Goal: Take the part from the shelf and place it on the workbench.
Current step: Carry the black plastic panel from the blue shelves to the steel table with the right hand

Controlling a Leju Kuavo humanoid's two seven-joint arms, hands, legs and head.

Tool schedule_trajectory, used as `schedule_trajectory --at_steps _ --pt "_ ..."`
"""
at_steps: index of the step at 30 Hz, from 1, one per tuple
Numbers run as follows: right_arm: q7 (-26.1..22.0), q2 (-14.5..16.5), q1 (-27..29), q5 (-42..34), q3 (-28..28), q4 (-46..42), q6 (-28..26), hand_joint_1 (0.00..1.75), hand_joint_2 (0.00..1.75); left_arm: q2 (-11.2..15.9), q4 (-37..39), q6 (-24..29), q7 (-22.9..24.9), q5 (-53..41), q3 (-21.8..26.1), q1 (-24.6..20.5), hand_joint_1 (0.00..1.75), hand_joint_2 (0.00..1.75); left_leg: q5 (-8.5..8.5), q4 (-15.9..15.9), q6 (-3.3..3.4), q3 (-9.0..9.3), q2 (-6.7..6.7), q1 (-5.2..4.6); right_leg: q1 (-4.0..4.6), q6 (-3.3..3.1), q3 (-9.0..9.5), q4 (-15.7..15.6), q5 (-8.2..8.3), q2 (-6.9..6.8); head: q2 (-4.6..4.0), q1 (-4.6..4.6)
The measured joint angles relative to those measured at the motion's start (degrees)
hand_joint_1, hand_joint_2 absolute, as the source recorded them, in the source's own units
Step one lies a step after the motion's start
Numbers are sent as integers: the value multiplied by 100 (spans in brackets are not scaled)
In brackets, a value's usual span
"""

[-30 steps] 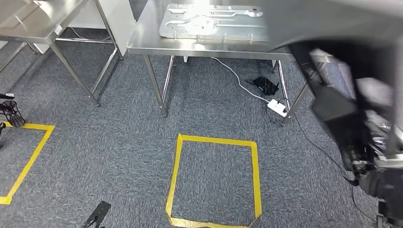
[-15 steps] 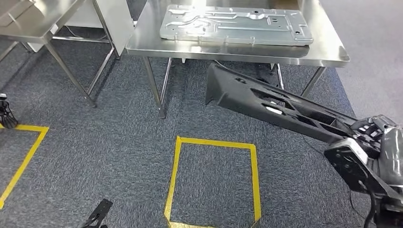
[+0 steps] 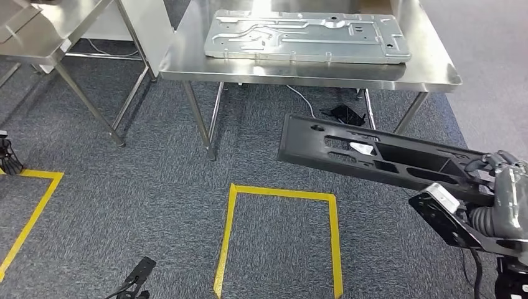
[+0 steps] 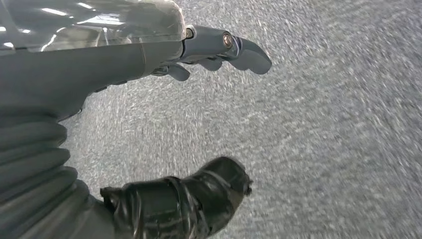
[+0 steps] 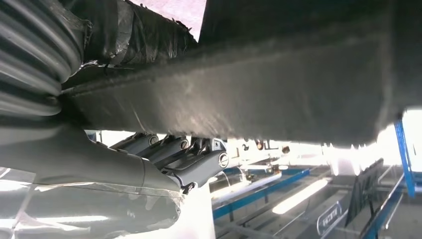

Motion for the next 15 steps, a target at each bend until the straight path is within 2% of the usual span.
schedule_trajectory --at_steps 1,2,4,5,6,7,8,9,10,12,15 --pt "0 -9 -8 26 4 0 13 175 175 -6 0 -3 1 0 -4 -9 0 175 -102 241 -20 -117 -3 4 -8 -38 48 -19 -23 0 0 -4" --pt "0 -14 -14 48 13 1 21 175 175 -8 0 -4 2 0 -11 -14 0 175 -225 600 -33 -309 -6 13 0 -69 88 -25 -55 -2 0 -3" --pt "0 -18 -23 99 55 5 47 175 175 -8 0 -5 7 0 -36 -8 0 175 -414 1381 -53 -821 -8 16 15 -105 160 -25 -126 -3 0 -5" --pt "0 -18 -23 131 85 8 61 175 175 -10 0 -7 9 0 -51 1 0 175 -373 1570 -59 -1002 -7 18 21 -108 209 -25 -167 1 0 -5" --pt "0 -19 -24 161 117 10 72 175 175 -12 0 -9 11 0 -69 8 0 175 -214 1531 -57 -1073 -7 20 26 -106 270 -25 -212 7 0 -5" --pt "0 -19 -25 185 146 12 79 175 175 -14 0 -10 13 0 -85 9 0 175 45 1269 -46 -1029 -7 22 29 -98 343 -25 -263 13 0 -5" --pt "0 -20 -27 199 168 13 81 175 175 -16 0 -12 13 0 -101 8 0 175 325 870 -25 -910 -9 22 30 -87 414 -26 -317 17 0 -4" --pt "0 -21 -32 208 186 14 81 175 175 -17 0 -13 13 0 -116 5 0 175 510 512 -3 -762 -12 9 38 -64 463 -29 -369 22 0 0" --pt "0 -23 -39 215 201 16 82 175 175 -18 0 -14 13 0 -127 -1 0 175 594 236 23 -635 -15 -4 40 -37 495 -34 -411 28 0 3" --pt "0 -31 -59 235 232 25 85 175 175 -21 0 -16 14 0 -141 -6 0 175 540 22 68 -505 -18 -35 43 27 543 -50 -437 40 0 9" --pt "0 -42 -81 250 290 37 84 175 175 -23 0 -21 13 0 -154 -12 0 175 494 -113 166 -351 -25 -13 25 109 564 61 -466 27 1 16"
